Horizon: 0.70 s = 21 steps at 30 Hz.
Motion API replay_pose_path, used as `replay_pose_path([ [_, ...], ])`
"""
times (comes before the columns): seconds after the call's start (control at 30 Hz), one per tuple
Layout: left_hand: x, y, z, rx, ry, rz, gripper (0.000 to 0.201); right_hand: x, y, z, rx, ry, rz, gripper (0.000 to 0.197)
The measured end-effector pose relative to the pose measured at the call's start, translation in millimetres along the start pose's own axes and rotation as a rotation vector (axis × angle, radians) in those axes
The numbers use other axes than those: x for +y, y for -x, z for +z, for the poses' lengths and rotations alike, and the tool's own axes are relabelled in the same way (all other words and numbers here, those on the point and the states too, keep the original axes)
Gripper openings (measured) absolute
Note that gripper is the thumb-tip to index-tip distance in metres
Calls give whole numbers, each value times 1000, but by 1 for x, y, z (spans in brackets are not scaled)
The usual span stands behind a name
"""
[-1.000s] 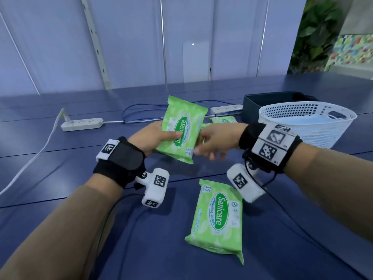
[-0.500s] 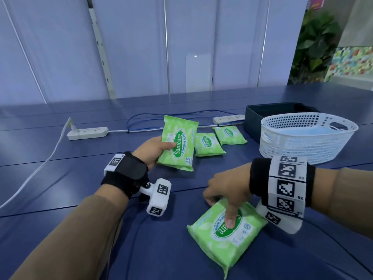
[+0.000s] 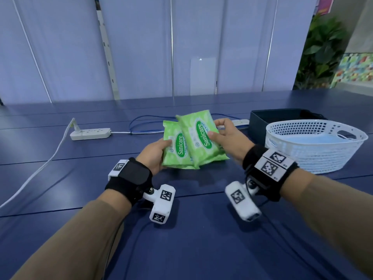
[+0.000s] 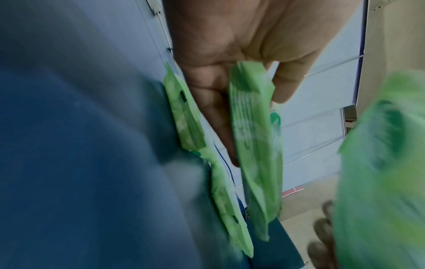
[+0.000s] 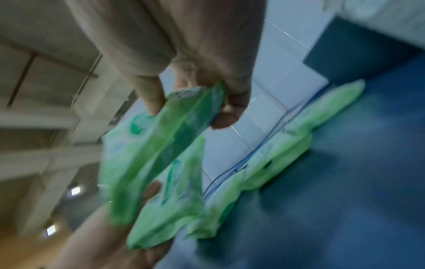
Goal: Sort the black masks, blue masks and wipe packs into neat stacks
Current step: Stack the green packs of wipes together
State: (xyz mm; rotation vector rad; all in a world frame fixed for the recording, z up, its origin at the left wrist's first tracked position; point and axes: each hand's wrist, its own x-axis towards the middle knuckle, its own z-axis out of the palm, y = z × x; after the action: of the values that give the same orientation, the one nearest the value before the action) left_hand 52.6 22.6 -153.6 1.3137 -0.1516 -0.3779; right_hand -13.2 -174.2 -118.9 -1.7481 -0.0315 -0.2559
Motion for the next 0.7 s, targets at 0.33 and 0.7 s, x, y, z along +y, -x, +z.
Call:
replay_pose_path([
  [0.33,7,5,0,-51,-32,38,39,8,-42,65,77,361,116,37],
  [0.7,21,-12,-69,307,160,6,13,-1,-83,70,-207,862,196,39],
])
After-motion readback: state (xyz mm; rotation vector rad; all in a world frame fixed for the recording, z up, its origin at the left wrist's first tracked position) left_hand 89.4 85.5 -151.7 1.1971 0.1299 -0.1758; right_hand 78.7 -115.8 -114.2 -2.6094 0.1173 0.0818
